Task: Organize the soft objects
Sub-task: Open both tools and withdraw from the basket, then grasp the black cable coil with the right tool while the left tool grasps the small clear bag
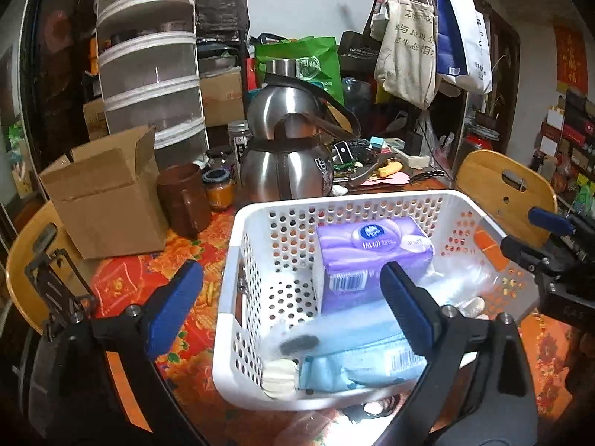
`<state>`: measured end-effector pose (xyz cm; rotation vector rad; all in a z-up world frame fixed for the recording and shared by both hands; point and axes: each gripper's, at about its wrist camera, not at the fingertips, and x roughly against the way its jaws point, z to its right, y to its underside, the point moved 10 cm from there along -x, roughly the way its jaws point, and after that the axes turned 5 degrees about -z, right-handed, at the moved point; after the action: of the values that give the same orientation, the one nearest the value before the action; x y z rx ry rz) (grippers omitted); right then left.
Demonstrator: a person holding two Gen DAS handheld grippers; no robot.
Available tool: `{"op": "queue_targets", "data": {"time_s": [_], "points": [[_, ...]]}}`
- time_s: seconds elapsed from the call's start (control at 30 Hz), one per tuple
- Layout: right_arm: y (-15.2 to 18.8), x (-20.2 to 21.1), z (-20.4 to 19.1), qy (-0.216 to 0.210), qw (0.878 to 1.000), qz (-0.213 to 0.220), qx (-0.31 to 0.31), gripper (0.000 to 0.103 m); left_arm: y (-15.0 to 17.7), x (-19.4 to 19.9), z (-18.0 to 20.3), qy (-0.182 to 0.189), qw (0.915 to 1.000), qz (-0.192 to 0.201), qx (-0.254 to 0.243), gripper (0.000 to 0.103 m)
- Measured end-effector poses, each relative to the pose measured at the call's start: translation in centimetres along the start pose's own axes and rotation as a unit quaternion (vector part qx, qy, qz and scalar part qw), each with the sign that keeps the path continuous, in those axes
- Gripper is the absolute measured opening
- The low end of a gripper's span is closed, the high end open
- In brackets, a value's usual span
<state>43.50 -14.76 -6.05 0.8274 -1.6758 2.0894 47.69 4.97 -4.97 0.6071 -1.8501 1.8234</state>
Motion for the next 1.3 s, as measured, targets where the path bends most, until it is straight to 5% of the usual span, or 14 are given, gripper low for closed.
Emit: {"op": "queue_targets", "data": {"time_s": [0.57,0.9,1.1,1.3], "points": [[3.2,0.7,0.2,-0.029,0.999,-0.026,-0.025,0.071,3.0,2.9,0.4,0.003,0.9998,-0.012,-0.018,0.097],[8.5,5.6,-2.4,-0.086,0.994,-0.017,-0.062,0.071,10.6,6.6,-1.9,-0.012,0.9995,-0.024,0.017,0.097],[13.6,5.8,-8.1,-0.141,0.988,-0.05,-0.042,0.071,17.2,3.4,-2.7,-0.033,0.9953,-0.091,-0.004,0.097],[15.3,2.6,-11.1,-0.142,0.986,-0.082,-0.025,0.071,19.3,0.1,-3.0,-0.023,0.9903,-0.137,0.012,0.097]]}}
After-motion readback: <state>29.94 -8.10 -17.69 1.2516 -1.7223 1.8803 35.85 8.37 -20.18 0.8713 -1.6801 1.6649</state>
